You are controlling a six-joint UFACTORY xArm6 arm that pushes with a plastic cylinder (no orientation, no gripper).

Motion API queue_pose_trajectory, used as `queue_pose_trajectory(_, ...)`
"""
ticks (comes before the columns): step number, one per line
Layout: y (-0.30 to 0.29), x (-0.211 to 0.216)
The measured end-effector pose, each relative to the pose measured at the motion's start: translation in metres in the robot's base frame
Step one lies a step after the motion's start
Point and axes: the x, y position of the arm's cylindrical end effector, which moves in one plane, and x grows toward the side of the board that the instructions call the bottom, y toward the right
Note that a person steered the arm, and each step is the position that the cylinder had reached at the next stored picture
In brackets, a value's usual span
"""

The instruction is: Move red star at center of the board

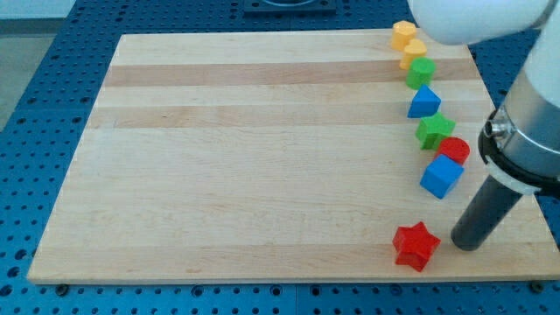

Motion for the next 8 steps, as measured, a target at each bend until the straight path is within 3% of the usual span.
queue_pose_trajectory(1,0.0,0.009)
queue_pose_trajectory(3,-0.06,0.009)
queue_pose_trajectory(5,-0.042,0.026)
queue_pose_trajectory(6,-0.086,0.013)
queue_pose_trajectory(7,-0.157,-0.055)
queue_pose_trajectory(8,-0.148,-0.06)
